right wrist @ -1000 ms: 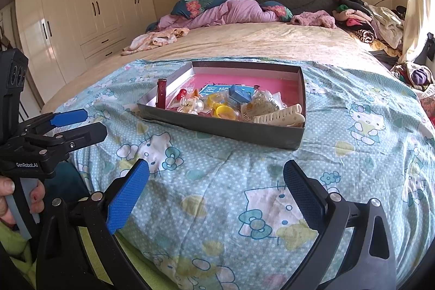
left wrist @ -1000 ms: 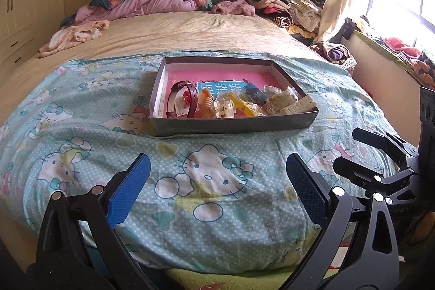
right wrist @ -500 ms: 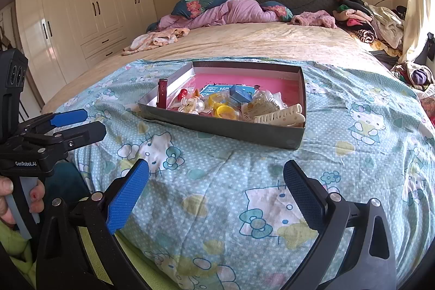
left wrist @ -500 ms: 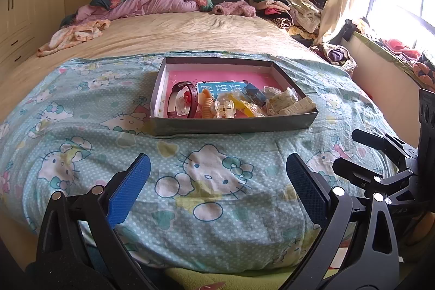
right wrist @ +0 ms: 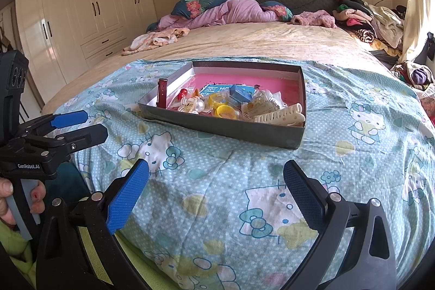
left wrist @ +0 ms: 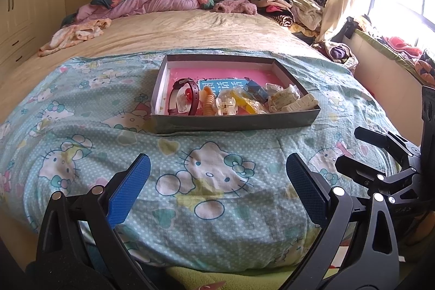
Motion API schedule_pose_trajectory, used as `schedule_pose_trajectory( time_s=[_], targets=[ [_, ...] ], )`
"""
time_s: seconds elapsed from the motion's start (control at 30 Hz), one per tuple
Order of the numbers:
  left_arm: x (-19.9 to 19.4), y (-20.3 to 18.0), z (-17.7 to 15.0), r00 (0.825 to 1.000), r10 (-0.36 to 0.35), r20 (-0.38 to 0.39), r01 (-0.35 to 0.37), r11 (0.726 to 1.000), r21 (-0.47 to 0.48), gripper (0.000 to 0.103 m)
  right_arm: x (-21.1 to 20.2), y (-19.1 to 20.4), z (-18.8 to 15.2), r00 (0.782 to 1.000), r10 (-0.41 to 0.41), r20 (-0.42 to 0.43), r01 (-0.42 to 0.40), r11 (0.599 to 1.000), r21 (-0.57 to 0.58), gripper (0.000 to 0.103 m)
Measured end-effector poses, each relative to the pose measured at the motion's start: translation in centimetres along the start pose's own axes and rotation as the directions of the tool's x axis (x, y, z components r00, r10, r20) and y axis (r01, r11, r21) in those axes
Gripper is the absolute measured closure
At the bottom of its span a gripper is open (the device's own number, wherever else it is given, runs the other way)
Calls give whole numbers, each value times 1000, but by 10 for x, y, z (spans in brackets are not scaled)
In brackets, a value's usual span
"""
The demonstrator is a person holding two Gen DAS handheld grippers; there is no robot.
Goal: Organize jewelry
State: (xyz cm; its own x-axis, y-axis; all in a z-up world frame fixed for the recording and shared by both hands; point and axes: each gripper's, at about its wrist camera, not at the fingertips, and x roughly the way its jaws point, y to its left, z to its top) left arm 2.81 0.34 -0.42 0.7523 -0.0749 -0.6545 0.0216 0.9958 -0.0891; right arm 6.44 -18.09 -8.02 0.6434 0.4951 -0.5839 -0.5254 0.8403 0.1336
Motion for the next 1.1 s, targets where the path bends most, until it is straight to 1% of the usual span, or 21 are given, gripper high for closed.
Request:
schedule_pose_trajectory(
  time_s=[0.17, 0.43, 0.57, 0.67, 0.73, 0.83, 0.93, 0.97, 1.03, 1.1],
  targets=[
    [2, -1, -2, 1000, 6, -8, -6, 1000, 4, 10, 1, 0, 0, 1000, -2, -2, 2, 1000, -1, 4],
    [8, -2, -4, 1000, -12, -28, 12, 1000, 5, 10, 3, -4, -3, 1000, -9, -12, 9, 1000, 10, 4],
    [10, -5, -5, 999, 1, -35, 0, 1000, 16, 10, 5, -8, -5, 1000, -13, -17, 14, 1000, 17, 4],
    [13, -3, -6, 999, -2, -44, 3, 1000, 5, 10, 6, -12, -5, 1000, -19, -19, 20, 999, 30, 4],
    [15, 0, -6, 999, 9, -50, -9, 1000, -1, 10, 7, -17, -5, 999, -30, -22, 30, 999, 35, 4],
    [20, 8, -7, 998, 23, -60, -24, 1000, -19, 10, 7, -27, -4, 998, -66, -17, 67, 997, 41, 5],
    [28, 28, -6, 996, 39, -74, -44, 997, -71, 10, 6, -53, 0, 994, -112, -5, 112, 990, 83, 5],
    [31, 40, -3, 995, 61, -82, -69, 993, -96, 10, 7, -67, 1, 992, -125, -10, 126, 986, 113, 5],
    [39, 68, 5, 990, 107, -89, -119, 982, -147, 10, 10, -100, 5, 981, -195, -15, 195, 968, 159, 5],
    [51, 103, 14, 978, 179, -107, -198, 959, -202, 10, 15, -139, 10, 957, -287, -39, 289, 938, 189, 5]
  ],
)
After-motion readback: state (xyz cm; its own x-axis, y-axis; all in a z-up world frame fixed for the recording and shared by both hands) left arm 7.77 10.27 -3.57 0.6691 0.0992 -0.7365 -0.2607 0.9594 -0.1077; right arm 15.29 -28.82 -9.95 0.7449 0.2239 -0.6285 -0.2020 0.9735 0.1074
